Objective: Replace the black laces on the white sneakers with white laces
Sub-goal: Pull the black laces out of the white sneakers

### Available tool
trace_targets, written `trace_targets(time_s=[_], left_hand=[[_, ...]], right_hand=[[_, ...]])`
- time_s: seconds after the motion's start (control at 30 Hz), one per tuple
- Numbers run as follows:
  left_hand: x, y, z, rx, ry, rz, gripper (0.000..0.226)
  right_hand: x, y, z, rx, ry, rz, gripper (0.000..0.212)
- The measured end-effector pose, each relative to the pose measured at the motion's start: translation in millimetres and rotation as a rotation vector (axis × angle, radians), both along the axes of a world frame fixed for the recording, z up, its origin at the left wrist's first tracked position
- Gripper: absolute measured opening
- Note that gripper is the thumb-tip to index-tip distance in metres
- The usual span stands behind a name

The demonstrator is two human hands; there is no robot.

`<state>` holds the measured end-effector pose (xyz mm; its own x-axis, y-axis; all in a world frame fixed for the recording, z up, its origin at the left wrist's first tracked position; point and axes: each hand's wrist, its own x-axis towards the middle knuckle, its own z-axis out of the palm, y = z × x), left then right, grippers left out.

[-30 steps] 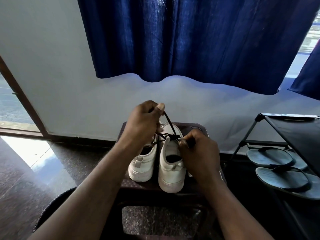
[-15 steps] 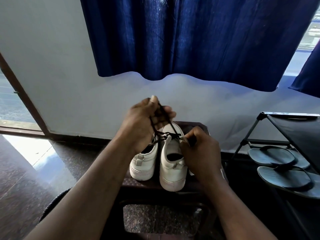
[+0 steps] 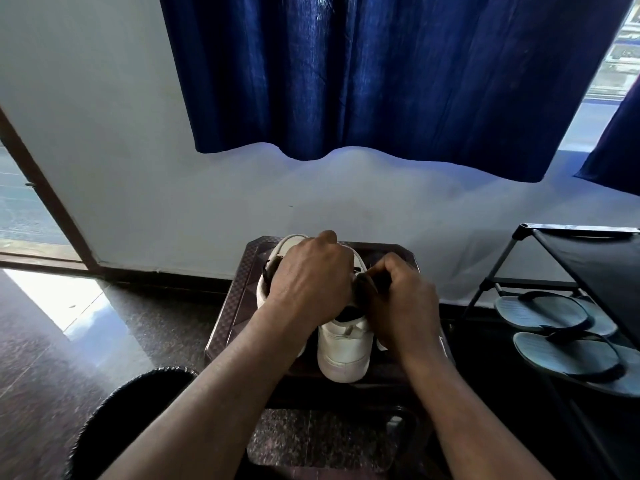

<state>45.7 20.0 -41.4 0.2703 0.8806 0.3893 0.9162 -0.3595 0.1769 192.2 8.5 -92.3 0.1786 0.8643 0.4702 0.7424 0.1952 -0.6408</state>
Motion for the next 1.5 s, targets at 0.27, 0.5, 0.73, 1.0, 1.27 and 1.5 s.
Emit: trace_targets(time_s=[0.27,0.5,0.73,1.0,1.27,1.5], left_hand=[[2.0,4.5,-4.3,-0.058,-0.296,0.076,0.016],[-23.9,7.5,15.8,-0.397,-1.071,0.045,0.018],[-9.9,7.4,-7.4,-0.086,-0.154,-0.010,0.022],[-6.0,14.0,-19.4,-0.058,-0.398,-0.013,0.012],[-11.1,9.3,-5.0,-0.260,-0.781,0.035,0.025],[-13.0,8.2,-4.4,-0.146,-0.574,0.079,0.029]], right_hand=[[-0.4,-0.8,1.7,-0.012,-0.005,-0.011,0.017],[-2.3,-0.2,2.9,-0.037,0.030,-0.026,0.013],[-1.7,-0.3,1.8,-0.002,0.009,-0.006,0.016],[-2.4,1.0,1.3,-0.020,0.033,-0.029,0.017],[-2.8,0.5,2.5,-0.053,0.046,-0.009,0.014],[-1.9,0.8,1.1,-0.037,0.039,-0.018,0.016]])
